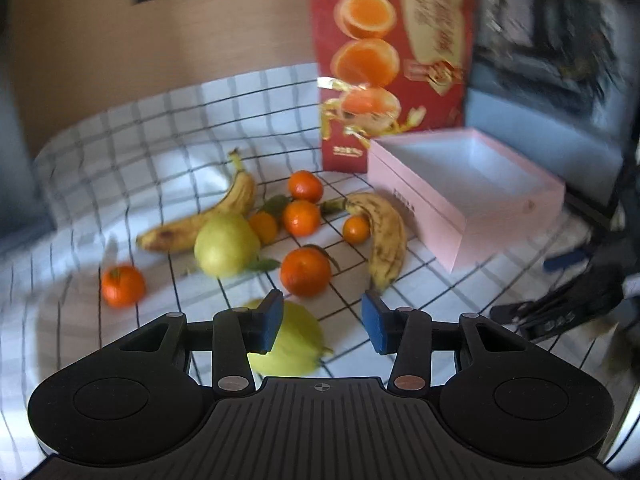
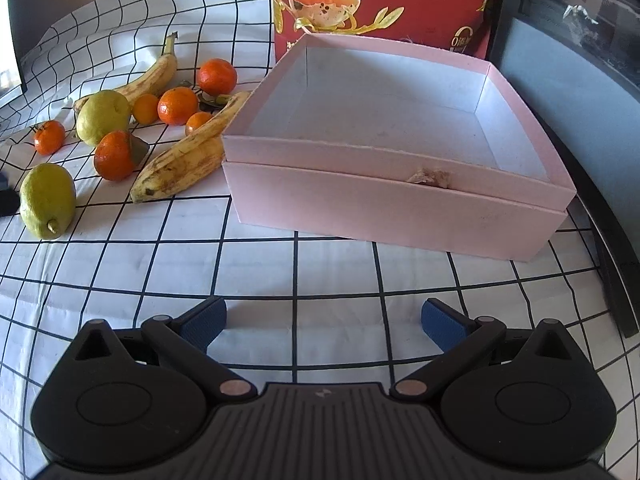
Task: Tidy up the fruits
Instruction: 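Reach the right gripper to the large green pear and grasp it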
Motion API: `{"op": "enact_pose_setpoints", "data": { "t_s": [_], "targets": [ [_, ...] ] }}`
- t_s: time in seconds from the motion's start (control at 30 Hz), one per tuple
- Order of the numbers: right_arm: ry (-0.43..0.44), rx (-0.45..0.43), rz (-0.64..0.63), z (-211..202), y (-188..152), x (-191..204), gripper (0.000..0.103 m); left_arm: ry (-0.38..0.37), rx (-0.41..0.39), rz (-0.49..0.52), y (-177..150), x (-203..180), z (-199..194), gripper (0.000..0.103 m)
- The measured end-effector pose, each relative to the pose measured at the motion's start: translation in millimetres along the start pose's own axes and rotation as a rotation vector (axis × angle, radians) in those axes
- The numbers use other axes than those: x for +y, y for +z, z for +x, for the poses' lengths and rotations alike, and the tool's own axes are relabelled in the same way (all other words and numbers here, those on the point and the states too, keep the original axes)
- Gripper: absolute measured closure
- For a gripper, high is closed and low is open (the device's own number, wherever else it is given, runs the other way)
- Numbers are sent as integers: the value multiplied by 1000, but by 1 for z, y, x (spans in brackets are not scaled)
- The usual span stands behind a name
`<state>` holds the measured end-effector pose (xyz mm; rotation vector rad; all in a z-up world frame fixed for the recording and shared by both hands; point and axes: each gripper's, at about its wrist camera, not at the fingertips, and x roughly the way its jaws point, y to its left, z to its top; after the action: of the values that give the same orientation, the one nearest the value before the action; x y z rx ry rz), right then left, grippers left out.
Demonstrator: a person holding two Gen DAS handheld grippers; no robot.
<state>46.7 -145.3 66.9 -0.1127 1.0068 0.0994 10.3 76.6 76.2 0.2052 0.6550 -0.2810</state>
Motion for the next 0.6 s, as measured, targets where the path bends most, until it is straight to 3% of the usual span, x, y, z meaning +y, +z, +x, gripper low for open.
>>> {"op": "enact_pose_setpoints", "data": {
  "t_s": [0.07,0.13,0.2,0.3,0.4,0.5,0.6],
  "targets": [
    [23,20,-24,-6,3,8,11,-18,4,74,0,-3,1,55],
    [63,-10,-71,-18,4,21,11,-42,5,102,-4,-8,2,53],
    [98,-67,-136,-32,4,39,11,-63,24,68,-7,-5,8,52],
    [192,-117,-227,-40,3,68,11,-45,37,-60,-5,13,11,54],
    [276,-131,-280,-39,6,100,11,-25,-8,-240,-6,42,-5,54],
    [343,-169,-311,-29,9,134,12,58,-27,-379,-14,70,-18,56],
    [344,-172,-336,-10,12,157,23,89,-23,-530,-30,97,-24,56]
  ]
}}
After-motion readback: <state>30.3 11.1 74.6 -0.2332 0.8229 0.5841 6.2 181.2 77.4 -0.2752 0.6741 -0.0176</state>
